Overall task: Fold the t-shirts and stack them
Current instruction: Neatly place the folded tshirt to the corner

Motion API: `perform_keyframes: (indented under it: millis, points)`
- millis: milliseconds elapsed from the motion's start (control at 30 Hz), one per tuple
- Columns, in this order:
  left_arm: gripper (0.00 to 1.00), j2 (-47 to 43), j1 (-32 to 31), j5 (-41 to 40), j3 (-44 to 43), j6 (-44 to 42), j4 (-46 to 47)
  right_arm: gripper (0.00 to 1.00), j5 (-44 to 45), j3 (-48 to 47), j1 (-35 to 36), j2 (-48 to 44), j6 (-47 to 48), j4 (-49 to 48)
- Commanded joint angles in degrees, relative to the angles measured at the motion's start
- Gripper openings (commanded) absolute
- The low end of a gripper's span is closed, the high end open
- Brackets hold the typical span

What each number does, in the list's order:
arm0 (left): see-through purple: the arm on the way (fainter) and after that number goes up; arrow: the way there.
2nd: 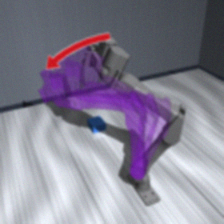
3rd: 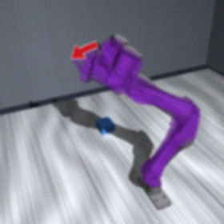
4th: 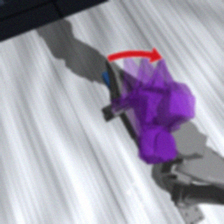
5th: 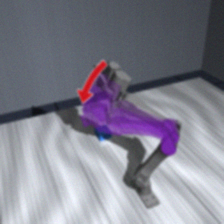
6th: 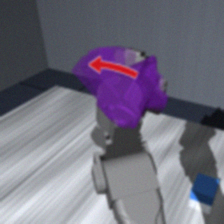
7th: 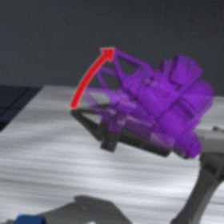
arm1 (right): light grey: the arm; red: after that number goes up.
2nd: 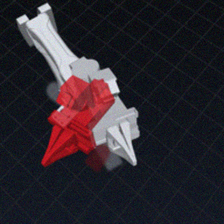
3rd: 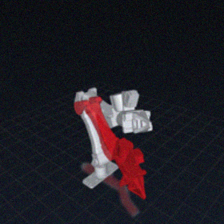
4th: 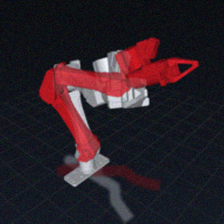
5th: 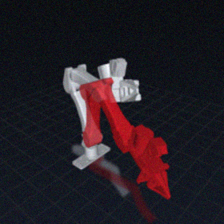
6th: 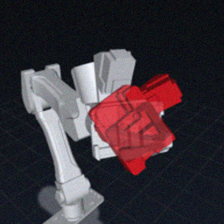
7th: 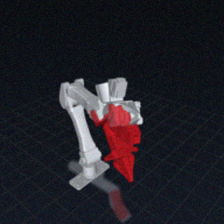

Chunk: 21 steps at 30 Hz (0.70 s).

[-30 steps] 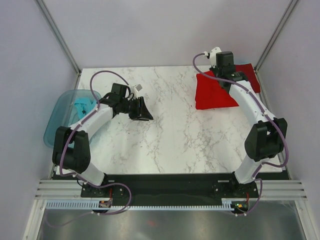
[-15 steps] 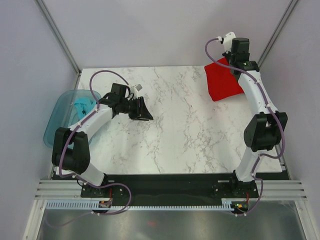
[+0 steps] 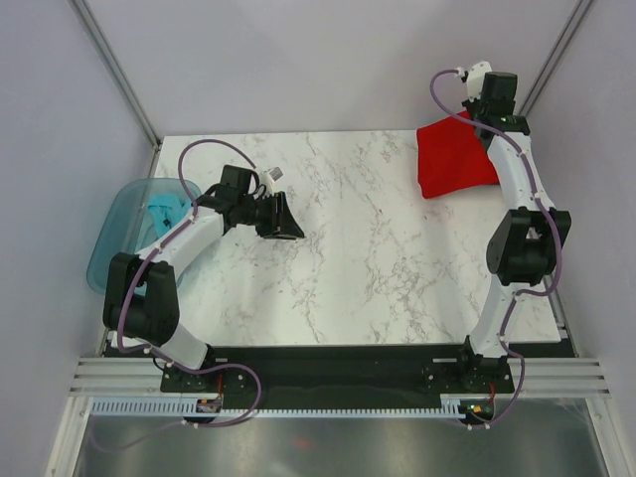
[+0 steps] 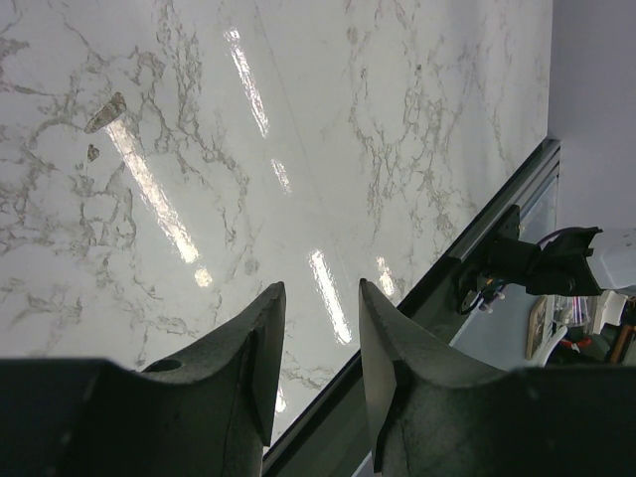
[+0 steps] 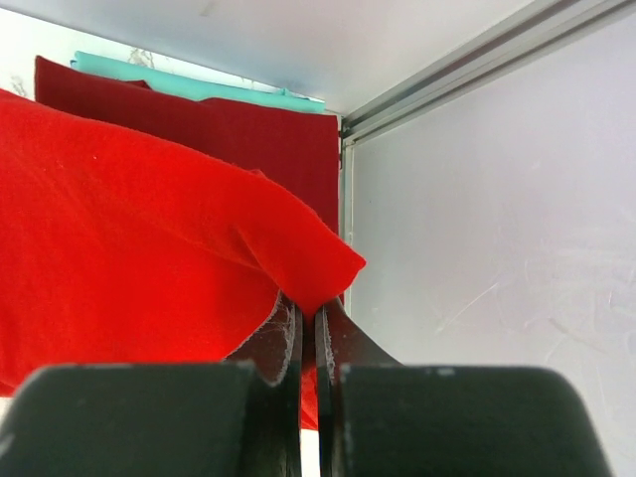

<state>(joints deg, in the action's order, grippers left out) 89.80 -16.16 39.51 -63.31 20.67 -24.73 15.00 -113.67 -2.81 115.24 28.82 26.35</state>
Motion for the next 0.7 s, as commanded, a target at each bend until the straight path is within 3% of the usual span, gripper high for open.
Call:
perform_keyframes:
  millis: [0,400,667]
  points:
    - [0.43,-1.73,-0.10,0.57,-0.50,-2.38,0.56,0.00,-3.13,-3.05,-0.97,-2.56,-1.13,-3.67]
    - [0.43,-1.29,-0.18,1.71,-0.32,-2.21,0.56,0.00,-6.39,1.87,-0.88,-10.30,-4.74,-4.99]
    - [0.43,-1.12,-0.18,2.15,-0.32,-2.30,0.56,0.00,-5.78,1.96,-0.97,-9.42,-4.47,-4.46]
